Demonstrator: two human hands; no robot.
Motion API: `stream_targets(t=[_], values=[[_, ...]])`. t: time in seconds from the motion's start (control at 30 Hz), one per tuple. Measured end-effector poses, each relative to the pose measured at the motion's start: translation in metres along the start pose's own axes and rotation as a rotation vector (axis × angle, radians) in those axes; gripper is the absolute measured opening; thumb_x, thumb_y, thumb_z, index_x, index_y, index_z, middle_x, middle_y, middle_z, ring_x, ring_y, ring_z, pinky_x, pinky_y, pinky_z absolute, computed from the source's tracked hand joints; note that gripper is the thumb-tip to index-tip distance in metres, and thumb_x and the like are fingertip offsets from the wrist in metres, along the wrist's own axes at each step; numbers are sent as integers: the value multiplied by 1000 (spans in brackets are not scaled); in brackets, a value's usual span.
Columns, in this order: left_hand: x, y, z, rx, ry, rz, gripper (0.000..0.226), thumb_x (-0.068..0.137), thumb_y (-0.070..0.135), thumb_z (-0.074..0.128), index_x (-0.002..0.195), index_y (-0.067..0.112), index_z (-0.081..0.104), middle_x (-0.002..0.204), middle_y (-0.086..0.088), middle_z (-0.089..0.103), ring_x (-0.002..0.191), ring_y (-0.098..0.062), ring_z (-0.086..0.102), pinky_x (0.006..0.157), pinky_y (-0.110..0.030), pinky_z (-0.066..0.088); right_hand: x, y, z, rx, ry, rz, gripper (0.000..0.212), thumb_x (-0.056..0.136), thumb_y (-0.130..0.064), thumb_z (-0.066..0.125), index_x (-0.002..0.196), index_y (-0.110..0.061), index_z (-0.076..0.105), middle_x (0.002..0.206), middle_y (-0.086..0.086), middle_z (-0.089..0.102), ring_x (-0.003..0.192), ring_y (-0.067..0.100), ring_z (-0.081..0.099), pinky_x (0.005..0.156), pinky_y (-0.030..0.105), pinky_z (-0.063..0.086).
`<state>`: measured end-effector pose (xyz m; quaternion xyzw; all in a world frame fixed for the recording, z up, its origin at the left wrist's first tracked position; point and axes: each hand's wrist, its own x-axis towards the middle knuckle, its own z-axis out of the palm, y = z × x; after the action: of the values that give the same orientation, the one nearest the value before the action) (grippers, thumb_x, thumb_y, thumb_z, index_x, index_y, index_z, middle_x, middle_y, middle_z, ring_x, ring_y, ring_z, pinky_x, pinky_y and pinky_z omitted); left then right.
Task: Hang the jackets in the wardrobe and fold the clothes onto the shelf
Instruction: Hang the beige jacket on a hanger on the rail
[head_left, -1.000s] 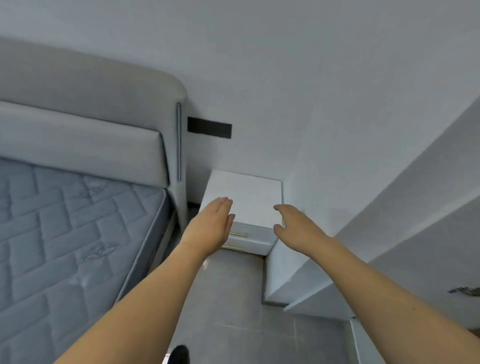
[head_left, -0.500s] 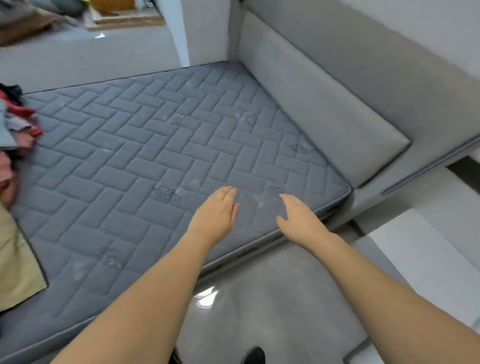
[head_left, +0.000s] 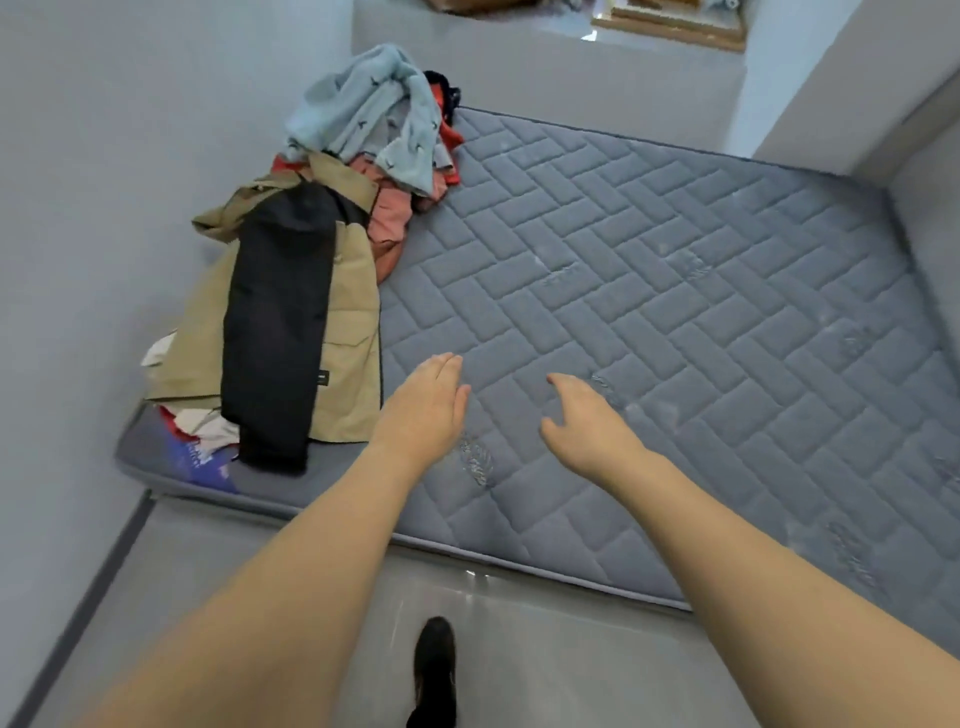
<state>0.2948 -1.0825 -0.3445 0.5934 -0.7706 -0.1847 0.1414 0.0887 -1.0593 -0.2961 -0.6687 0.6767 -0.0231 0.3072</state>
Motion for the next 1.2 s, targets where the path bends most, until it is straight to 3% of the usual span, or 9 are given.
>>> stream_targets(t=[0.2, 0.37, 0.5, 0.63, 0.73, 0.87, 1.0, 1.2], values=[[-20, -94, -25, 34, 36, -190, 46, 105, 21, 41, 145, 0, 41, 143, -17, 49, 133, -27, 46, 112, -33, 32, 58, -88, 39, -30, -138, -161, 58, 97, -18, 48, 150, -7, 27, 158, 9, 28, 144, 22, 27, 113, 29, 23], [-16, -129, -39, 4, 100, -357, 36, 103, 24, 45, 133, 4, 52, 130, -13, 59, 119, -24, 55, 99, -28, 40, 98, -124, 44, -31, -214, -250, 58, 96, -18, 47, 150, -9, 28, 156, 9, 30, 141, 23, 30, 111, 30, 26], [-3, -150, -54, 10, 111, -462, 46, 104, 29, 45, 146, 11, 42, 149, -7, 47, 137, -19, 43, 111, -29, 35, 138, -143, 30, 1, -239, -292, 61, 96, -19, 47, 152, -10, 25, 158, 8, 27, 143, 23, 28, 113, 33, 25], [19, -184, -70, 14, 128, -559, 46, 103, 26, 46, 146, 12, 41, 150, -7, 46, 138, -20, 43, 111, -33, 37, 185, -162, 25, 42, -230, -334, 49, 95, -16, 48, 143, -9, 38, 149, 11, 39, 135, 25, 37, 99, 23, 30], [34, -211, -79, -47, 164, -640, 42, 103, 22, 47, 144, 12, 44, 146, -6, 49, 135, -22, 47, 108, -33, 41, 217, -175, 34, 96, -238, -320, 49, 96, -17, 48, 144, -10, 39, 148, 11, 41, 134, 23, 37, 88, 11, 24], [69, -266, -91, -34, 208, -708, 38, 102, 24, 49, 139, 15, 49, 136, -6, 57, 125, -24, 55, 100, -34, 47, 266, -202, 54, 129, -297, -240, 62, 96, -18, 46, 154, -14, 24, 159, 7, 26, 145, 23, 28, 112, 29, 27], [119, -336, -100, -39, 190, -745, 36, 100, 35, 50, 134, 25, 49, 132, -1, 58, 116, -25, 59, 95, -44, 55, 328, -236, 75, 179, -262, -150, 62, 95, -21, 50, 153, -18, 28, 157, 4, 32, 141, 23, 35, 109, 33, 35], [190, -429, -100, -141, 143, -740, 36, 102, 38, 46, 136, 27, 46, 134, 1, 57, 114, -24, 61, 93, -37, 52, 416, -285, 101, 229, -246, -19, 59, 96, -18, 48, 152, -18, 28, 154, 4, 37, 132, 24, 44, 94, 22, 40]])
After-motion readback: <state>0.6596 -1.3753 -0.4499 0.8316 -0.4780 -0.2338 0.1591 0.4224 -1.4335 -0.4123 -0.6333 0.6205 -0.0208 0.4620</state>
